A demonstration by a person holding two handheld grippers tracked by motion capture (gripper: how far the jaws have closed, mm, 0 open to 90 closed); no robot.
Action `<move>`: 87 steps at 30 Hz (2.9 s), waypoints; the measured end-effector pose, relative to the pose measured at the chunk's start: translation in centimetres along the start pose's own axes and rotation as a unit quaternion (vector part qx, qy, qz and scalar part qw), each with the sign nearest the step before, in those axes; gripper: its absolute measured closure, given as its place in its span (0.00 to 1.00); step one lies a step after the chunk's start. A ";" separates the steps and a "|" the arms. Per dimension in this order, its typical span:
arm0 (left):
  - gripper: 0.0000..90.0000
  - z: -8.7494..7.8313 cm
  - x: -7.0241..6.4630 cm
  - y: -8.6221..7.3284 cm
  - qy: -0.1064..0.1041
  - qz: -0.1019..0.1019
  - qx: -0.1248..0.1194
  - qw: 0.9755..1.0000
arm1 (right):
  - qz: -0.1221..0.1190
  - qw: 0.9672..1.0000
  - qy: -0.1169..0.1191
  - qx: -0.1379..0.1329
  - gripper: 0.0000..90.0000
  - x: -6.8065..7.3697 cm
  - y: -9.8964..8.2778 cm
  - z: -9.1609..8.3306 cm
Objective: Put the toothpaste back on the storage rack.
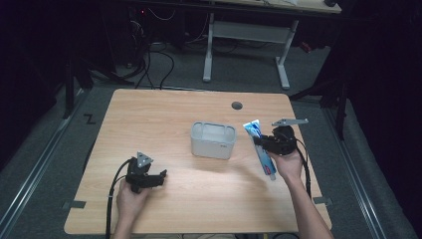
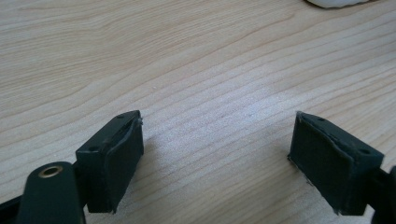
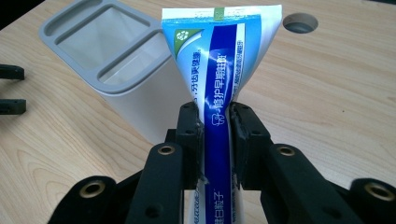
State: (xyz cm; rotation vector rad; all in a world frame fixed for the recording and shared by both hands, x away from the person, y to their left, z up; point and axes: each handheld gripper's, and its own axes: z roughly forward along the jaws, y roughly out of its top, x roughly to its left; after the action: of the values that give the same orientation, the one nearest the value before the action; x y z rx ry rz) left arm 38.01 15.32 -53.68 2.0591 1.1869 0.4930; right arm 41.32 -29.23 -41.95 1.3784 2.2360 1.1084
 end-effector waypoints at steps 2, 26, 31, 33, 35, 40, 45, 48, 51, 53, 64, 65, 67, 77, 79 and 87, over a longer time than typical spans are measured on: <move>0.20 0.0 0.0 0.0 0.000 0.000 0.000 1.000 | -0.004 1.000 0.001 -0.003 0.83 0.3 0.2 -0.2; 0.20 0.0 0.0 0.0 0.000 0.000 0.000 1.000 | -0.030 0.997 0.044 -0.055 0.83 2.6 2.9 -1.3; 0.20 0.0 0.0 0.0 0.000 0.000 0.000 1.000 | -0.036 0.996 0.053 -0.062 0.83 3.1 3.5 -1.4; 0.20 0.0 0.0 0.0 0.000 0.000 0.000 1.000 | -0.040 0.996 0.055 -0.064 0.83 3.3 3.8 -1.5; 0.20 0.0 0.0 0.0 0.000 0.000 0.000 1.000 | -0.042 0.995 0.060 -0.067 0.83 3.5 4.1 -1.5; 0.20 0.0 0.0 0.0 0.000 0.000 0.000 1.000 | -0.050 0.994 0.066 -0.073 0.83 4.1 4.9 -1.4; 0.20 0.0 0.0 0.0 0.000 0.000 0.000 1.000 | -0.054 0.992 0.076 -0.084 0.83 4.6 5.7 -1.4; 0.20 0.0 0.0 0.0 0.000 0.000 0.000 1.000 | -0.060 0.991 0.081 -0.092 0.83 5.0 6.5 -1.4; 0.20 0.0 0.0 0.0 0.001 0.001 0.000 1.000 | -0.061 0.990 0.086 -0.095 0.83 5.3 6.9 -1.3; 0.20 0.0 0.0 0.0 0.001 0.001 -0.001 1.000 | -0.063 0.990 0.086 -0.095 0.83 5.4 7.0 -1.2; 0.20 0.0 0.0 0.0 0.000 0.002 0.000 1.000 | -0.068 0.987 0.107 -0.093 0.83 6.3 8.4 0.4; 0.20 0.0 0.0 0.0 0.000 0.002 0.000 1.000 | -0.068 0.987 0.109 -0.095 0.83 6.3 8.6 0.4; 0.20 0.0 0.0 0.0 0.000 0.002 0.000 1.000 | -0.064 0.986 0.117 -0.097 0.83 6.2 8.9 0.6; 0.20 0.0 0.0 0.0 0.000 0.002 0.000 1.000 | -0.062 0.985 0.119 -0.105 0.83 6.6 10.6 1.0; 0.20 0.0 0.0 0.0 0.000 0.002 0.000 1.000 | -0.065 0.985 0.119 -0.104 0.83 6.7 11.2 1.2; 0.20 0.0 0.0 0.0 0.000 0.002 0.000 1.000 | -0.065 0.983 0.126 -0.118 0.83 7.2 13.0 2.1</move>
State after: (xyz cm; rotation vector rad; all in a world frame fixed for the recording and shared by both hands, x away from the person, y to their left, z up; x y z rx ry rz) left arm 38.01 15.30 -53.68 2.0618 1.1826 0.4940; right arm 47.22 -18.93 -32.74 1.0308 2.2315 1.5154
